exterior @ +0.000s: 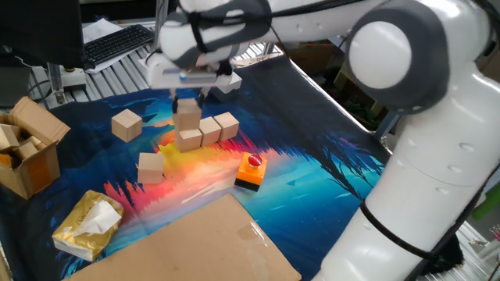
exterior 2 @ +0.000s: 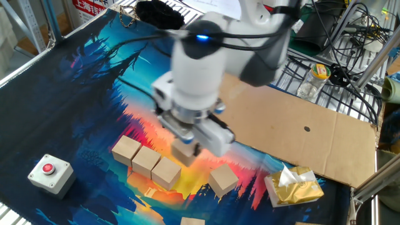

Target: Stack the blocks into a pyramid shape

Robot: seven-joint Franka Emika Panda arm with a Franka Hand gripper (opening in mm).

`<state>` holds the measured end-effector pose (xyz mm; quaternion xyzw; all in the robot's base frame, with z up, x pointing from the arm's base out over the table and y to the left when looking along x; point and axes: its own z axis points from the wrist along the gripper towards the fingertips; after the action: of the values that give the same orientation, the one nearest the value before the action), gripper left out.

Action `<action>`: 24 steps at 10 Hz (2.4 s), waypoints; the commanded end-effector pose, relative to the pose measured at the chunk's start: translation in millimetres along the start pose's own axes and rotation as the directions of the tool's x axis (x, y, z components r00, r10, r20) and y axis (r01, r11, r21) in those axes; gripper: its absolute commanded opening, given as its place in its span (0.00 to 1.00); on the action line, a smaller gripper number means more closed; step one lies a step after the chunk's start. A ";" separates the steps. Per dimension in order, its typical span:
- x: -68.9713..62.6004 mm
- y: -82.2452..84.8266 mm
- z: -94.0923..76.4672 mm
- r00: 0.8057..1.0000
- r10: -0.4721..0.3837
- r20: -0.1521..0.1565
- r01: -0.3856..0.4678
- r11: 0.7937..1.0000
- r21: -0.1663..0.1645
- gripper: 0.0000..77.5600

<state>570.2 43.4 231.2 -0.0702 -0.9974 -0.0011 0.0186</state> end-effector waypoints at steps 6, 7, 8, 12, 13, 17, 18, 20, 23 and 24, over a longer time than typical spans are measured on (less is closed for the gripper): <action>-42.2 -41.5 8.9 0.993 -0.119 0.008 0.119 0.993 0.003 0.02; -44.6 -46.8 11.7 0.992 -0.127 0.009 0.127 0.992 0.003 0.02; -47.0 -52.5 14.6 0.991 -0.134 0.009 0.134 0.991 0.002 0.02; -51.6 -66.0 20.8 0.989 -0.145 0.006 0.145 0.990 0.002 0.02; -53.5 -74.1 23.9 0.989 -0.145 0.003 0.145 0.989 0.003 0.02; -56.0 -86.3 28.8 0.987 -0.158 -0.001 0.158 0.987 -0.003 0.02; -56.0 -86.3 28.8 0.988 -0.158 -0.005 0.158 0.988 -0.003 0.02; -56.0 -86.3 28.8 0.986 -0.166 -0.004 0.166 0.986 -0.002 0.02; -56.0 -86.3 28.8 0.984 -0.178 -0.001 0.178 0.984 0.002 0.02; -56.0 -86.3 28.8 0.984 -0.178 -0.003 0.178 0.984 0.001 0.02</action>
<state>611.6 -49.3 198.4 0.0175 -0.9996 -0.0034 0.0214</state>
